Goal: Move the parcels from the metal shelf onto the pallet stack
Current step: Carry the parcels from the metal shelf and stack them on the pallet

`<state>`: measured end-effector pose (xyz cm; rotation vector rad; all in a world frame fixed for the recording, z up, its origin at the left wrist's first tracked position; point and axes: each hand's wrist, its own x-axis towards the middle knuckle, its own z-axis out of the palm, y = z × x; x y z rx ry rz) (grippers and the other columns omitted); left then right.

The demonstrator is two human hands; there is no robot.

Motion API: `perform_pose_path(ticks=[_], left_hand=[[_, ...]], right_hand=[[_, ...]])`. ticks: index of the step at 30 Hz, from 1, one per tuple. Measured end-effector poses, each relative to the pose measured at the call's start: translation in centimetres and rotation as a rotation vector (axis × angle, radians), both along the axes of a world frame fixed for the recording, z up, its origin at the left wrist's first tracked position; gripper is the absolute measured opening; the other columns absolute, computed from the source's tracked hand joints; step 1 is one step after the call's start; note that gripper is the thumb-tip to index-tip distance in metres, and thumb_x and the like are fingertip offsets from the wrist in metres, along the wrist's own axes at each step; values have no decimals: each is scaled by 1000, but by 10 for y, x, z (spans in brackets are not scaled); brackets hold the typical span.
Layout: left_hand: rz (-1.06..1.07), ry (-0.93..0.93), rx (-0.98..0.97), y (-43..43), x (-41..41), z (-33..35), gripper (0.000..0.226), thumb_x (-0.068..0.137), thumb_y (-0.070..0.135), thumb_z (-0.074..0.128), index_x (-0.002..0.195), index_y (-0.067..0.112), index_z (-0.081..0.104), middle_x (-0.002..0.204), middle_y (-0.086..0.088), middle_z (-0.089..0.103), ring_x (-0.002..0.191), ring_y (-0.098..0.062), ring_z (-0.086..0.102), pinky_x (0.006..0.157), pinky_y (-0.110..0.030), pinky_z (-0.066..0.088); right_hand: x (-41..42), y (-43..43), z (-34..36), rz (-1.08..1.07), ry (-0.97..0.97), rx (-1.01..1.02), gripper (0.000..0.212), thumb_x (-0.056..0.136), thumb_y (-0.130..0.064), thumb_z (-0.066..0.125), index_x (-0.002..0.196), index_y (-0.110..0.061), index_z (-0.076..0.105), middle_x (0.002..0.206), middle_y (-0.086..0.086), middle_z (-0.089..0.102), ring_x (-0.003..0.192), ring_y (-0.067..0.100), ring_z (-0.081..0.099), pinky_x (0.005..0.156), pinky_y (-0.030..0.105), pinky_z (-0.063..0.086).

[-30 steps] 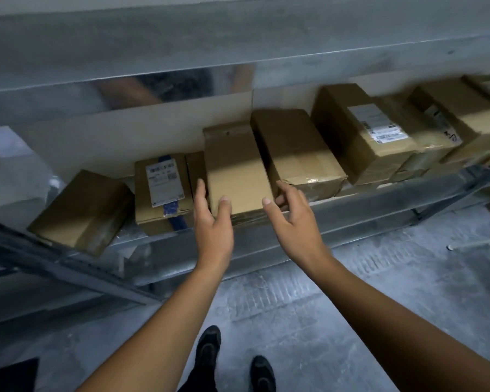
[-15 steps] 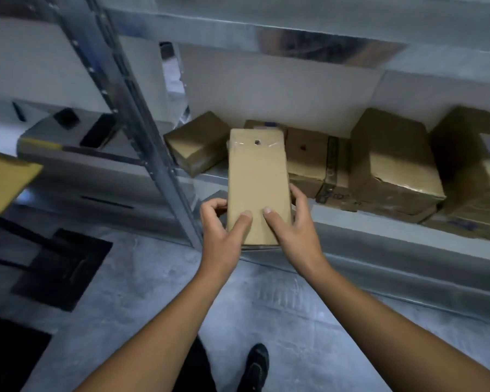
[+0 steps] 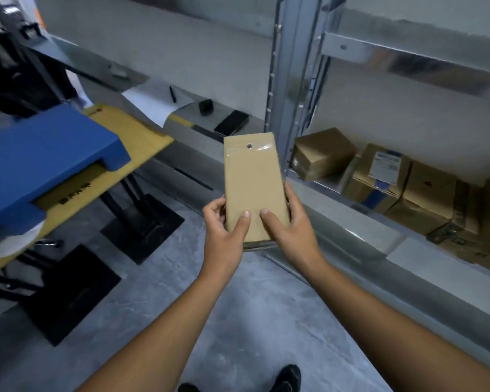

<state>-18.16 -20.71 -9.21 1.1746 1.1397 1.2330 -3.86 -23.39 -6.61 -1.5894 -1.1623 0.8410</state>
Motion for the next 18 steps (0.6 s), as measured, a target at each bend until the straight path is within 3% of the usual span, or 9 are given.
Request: perform_pose_path(ticks=[3, 7, 10, 13, 18], left_hand=[[49, 21, 21, 17, -69, 6, 47, 98, 18, 72, 134, 30, 43, 133, 12, 58, 117, 5, 61, 91, -16, 53], [130, 44, 10, 31, -163, 9, 54, 99, 25, 71, 142, 36, 42, 131, 18, 60, 113, 10, 61, 85, -10, 51], [219, 51, 11, 39, -230, 12, 55, 98, 26, 71, 144, 36, 43, 131, 17, 61, 113, 8, 62, 86, -15, 54], [314, 54, -9, 45, -287, 12, 62, 93, 38, 71, 148, 35, 42, 136, 16, 59, 117, 6, 61, 91, -21, 54], [480, 41, -21, 61, -370, 9, 64, 89, 40, 69, 147, 33, 44, 134, 21, 60, 115, 8, 61, 86, -12, 51]], right_hand=[[-67, 20, 7, 59, 12, 1, 83, 98, -31, 73, 166, -28, 26, 160, -3, 44, 141, 14, 50, 116, 48, 45], [-158, 49, 11, 172, -10, 15, 86, 96, -39, 72, 166, -28, 25, 158, -3, 47, 139, 14, 51, 115, 48, 47], [-227, 67, 13, 241, -2, 30, 87, 89, -49, 69, 164, -31, 28, 154, -7, 51, 136, 8, 54, 112, 42, 50], [-288, 86, 11, 312, 19, 34, 81, 93, -44, 71, 162, -36, 30, 154, -9, 51, 136, 8, 54, 111, 43, 51], [-378, 127, 5, 488, 41, 56, 64, 98, -32, 70, 155, -39, 42, 146, -12, 60, 133, 10, 59, 108, 47, 53]])
